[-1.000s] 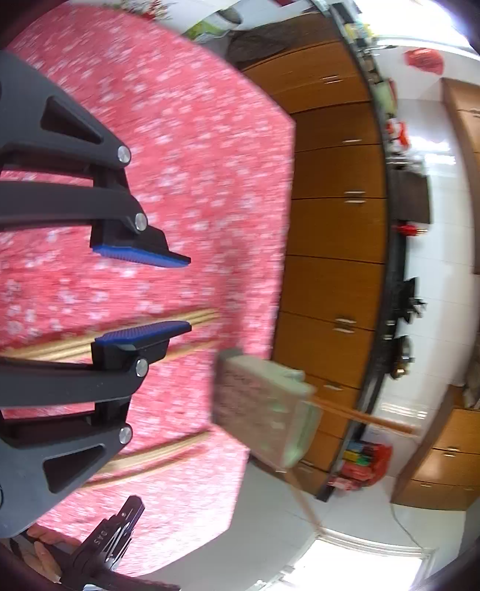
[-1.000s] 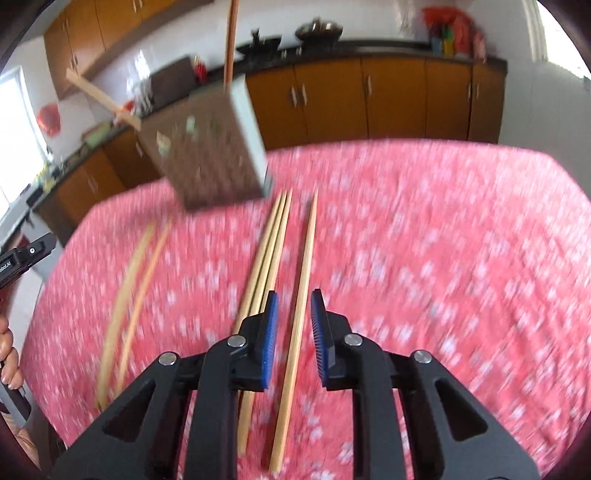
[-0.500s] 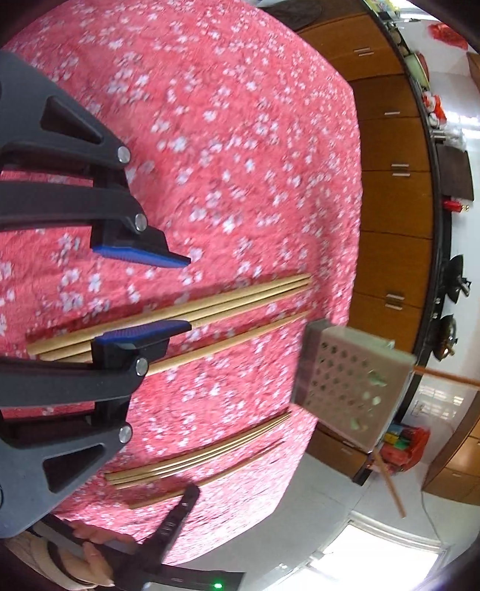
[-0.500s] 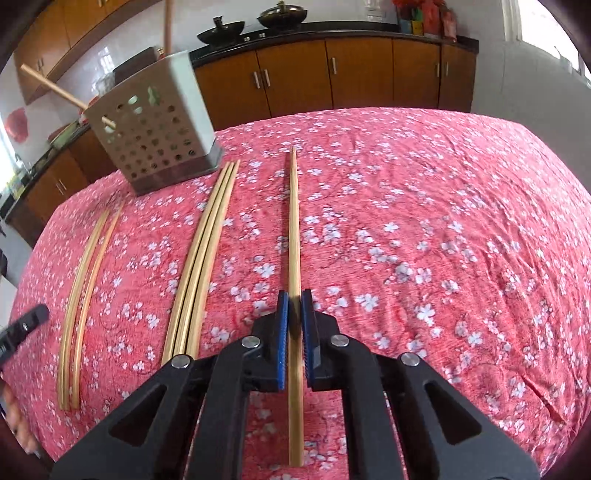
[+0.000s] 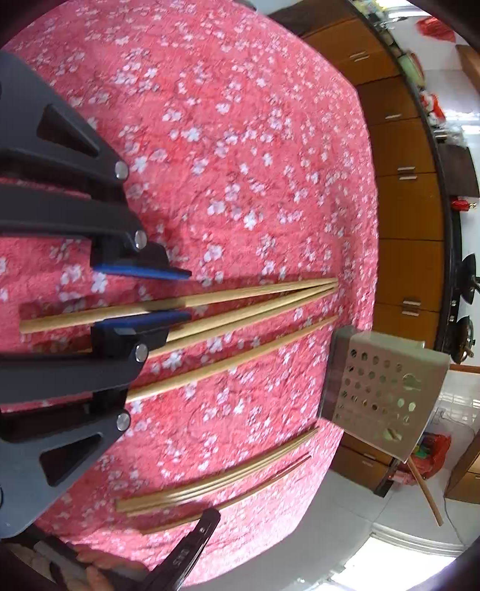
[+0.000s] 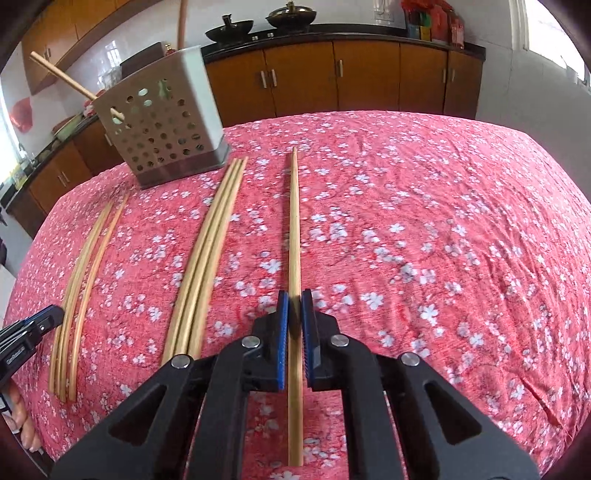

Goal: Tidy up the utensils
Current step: 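Grasp another chopstick with the right tool while the left tool grasps one too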

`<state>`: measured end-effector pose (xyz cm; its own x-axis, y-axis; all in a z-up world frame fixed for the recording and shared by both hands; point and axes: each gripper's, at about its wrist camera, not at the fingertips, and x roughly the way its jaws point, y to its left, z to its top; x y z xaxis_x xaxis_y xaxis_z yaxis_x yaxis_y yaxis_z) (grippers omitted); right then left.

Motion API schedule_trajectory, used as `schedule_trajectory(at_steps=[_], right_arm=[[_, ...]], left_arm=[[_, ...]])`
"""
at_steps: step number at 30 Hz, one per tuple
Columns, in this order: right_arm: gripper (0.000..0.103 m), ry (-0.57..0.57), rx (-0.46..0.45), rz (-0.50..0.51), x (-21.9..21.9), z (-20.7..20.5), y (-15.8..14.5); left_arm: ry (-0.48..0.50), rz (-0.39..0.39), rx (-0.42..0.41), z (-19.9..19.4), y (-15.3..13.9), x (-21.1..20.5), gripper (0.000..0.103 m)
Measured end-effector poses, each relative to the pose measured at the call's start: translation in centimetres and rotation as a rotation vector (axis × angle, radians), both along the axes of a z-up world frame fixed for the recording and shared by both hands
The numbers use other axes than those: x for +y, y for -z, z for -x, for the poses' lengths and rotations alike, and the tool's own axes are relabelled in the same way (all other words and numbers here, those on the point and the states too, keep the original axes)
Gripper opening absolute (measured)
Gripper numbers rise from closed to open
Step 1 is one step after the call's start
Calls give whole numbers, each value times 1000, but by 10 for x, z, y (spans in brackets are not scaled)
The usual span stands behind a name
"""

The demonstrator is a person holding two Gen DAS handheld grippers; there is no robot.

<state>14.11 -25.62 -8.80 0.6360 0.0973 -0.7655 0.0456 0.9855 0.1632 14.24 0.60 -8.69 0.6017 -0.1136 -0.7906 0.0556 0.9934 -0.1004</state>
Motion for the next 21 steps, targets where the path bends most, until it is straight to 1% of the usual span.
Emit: schedule_trajectory(at_steps=[3, 6, 10, 14, 17, 21], right_arm=[[8, -16, -2, 9, 5, 1, 0], [8, -17, -2, 10, 2, -2, 1], [8, 16, -5, 28, -8, -9, 1], [8, 45, -9, 32, -16, -18, 2], [8, 49, -10, 28, -18, -18, 3], [8, 50, -10, 18, -18, -18, 4]], left_arm=[[-17, -28, 1, -7, 1, 2, 8], [-49, -26, 10, -17, 1, 16, 8], [-107, -39, 11, -30, 0, 43, 8], [-107, -5, -4, -36, 0, 61, 9], [-100, -8, -28, -33, 1, 61, 9], [-107, 10, -29, -31, 0, 62, 9]])
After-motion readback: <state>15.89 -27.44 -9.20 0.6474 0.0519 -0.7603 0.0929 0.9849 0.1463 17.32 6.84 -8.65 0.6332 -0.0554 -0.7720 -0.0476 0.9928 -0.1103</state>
